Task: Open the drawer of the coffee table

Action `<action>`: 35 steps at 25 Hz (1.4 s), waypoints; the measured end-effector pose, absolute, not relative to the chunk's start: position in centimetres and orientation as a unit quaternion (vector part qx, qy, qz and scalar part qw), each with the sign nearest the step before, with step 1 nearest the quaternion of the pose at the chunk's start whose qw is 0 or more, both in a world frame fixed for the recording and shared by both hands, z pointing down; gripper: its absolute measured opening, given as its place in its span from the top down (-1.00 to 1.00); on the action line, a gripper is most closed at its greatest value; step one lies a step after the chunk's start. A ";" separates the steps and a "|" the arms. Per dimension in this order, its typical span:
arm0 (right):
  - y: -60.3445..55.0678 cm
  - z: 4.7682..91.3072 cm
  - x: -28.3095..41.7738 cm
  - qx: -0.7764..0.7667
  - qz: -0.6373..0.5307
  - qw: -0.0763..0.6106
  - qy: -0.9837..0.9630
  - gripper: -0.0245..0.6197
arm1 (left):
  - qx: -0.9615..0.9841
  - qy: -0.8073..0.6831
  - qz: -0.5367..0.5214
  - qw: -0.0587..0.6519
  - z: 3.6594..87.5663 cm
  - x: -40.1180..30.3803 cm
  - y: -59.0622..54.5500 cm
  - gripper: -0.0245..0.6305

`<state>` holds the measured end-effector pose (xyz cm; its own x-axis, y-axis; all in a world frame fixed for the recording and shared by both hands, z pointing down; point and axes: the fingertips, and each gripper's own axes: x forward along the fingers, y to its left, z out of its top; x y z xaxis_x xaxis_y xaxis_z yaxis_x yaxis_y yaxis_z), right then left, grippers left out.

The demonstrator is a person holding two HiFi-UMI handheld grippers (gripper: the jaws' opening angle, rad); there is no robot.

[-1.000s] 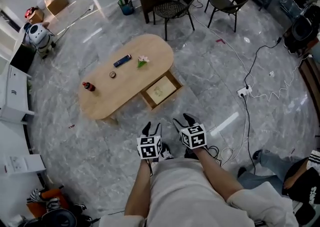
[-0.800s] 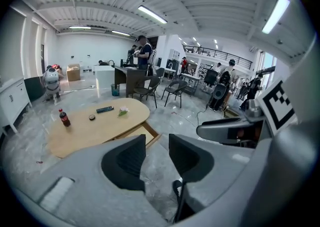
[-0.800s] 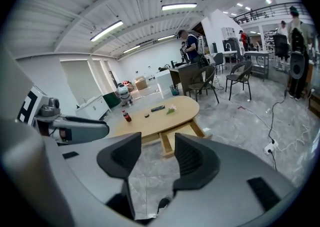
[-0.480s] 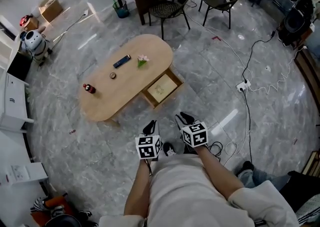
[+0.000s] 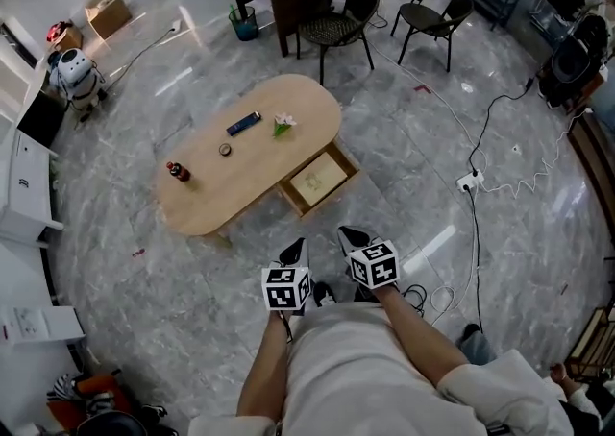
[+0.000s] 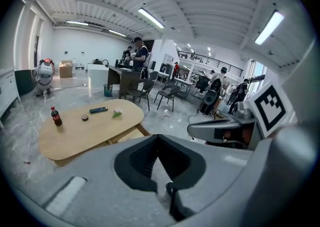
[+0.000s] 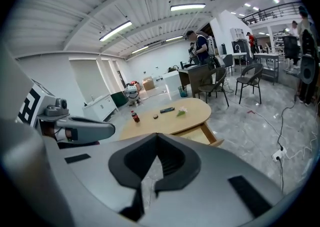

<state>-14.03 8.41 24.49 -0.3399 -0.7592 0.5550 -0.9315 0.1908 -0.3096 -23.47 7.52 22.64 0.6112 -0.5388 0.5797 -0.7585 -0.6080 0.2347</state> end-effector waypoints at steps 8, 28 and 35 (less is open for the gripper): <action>8.2 24.4 -14.3 0.557 0.300 0.159 -0.758 0.88 | 0.860 -0.389 0.228 0.238 22.3 -24.5 7.3 0.89; 8.2 24.1 -14.0 0.577 0.293 0.161 -0.745 0.88 | 0.847 -0.413 0.242 0.232 23.0 -26.0 6.5 0.89; 8.0 23.7 -14.8 0.578 0.286 0.155 -0.749 0.88 | 0.846 -0.418 0.238 0.228 22.6 -26.8 6.5 0.89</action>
